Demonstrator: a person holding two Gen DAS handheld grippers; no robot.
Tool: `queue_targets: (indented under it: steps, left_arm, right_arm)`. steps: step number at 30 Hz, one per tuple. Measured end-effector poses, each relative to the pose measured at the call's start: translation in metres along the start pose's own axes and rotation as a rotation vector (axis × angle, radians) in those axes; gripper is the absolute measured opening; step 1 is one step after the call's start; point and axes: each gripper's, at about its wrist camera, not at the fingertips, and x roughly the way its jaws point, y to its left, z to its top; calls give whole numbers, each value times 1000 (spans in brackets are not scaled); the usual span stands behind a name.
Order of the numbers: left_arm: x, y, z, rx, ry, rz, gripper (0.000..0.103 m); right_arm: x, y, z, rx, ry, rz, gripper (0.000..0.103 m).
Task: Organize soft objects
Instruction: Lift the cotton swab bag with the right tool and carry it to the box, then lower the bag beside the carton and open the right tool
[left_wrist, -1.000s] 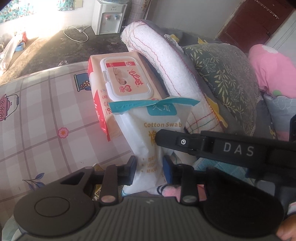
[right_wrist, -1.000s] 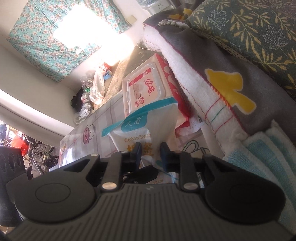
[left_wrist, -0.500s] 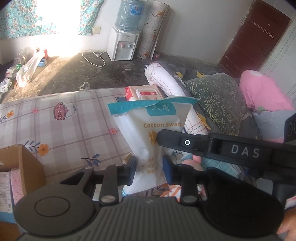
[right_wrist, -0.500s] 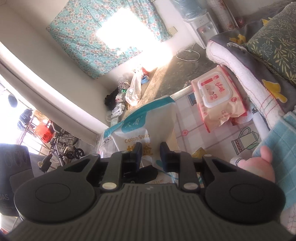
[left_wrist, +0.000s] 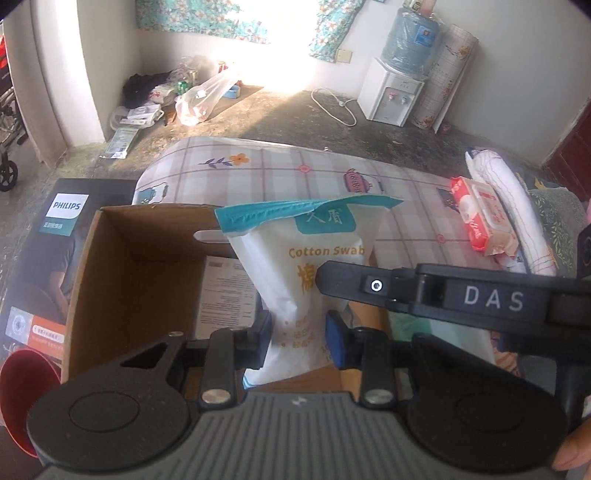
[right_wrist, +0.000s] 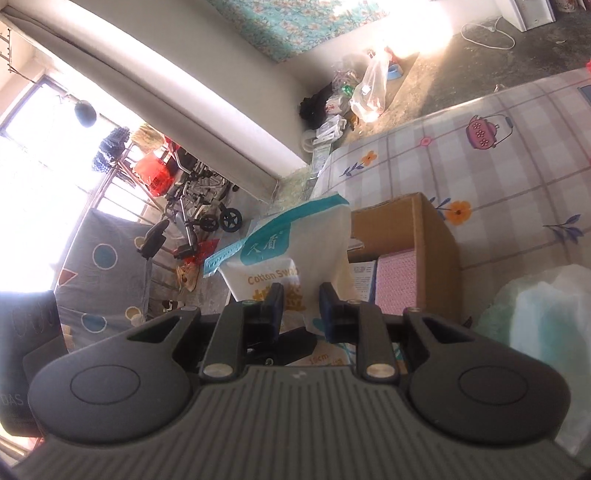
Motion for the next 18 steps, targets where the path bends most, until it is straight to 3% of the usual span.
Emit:
queue_targets:
  steps: [4, 8, 14, 18]
  left_arm:
    - [19, 49, 8, -61, 20, 56, 33]
    - [40, 75, 16, -68, 35, 97, 33]
    - [62, 86, 19, -31, 51, 175, 35]
    - [64, 88, 16, -16, 66, 180, 36]
  right_arm:
    - [59, 19, -11, 41, 73, 12, 17]
    - [105, 22, -14, 111, 127, 23, 17]
    - [153, 6, -16, 200, 161, 32, 16]
    - [166, -3, -19, 236, 174, 25, 18]
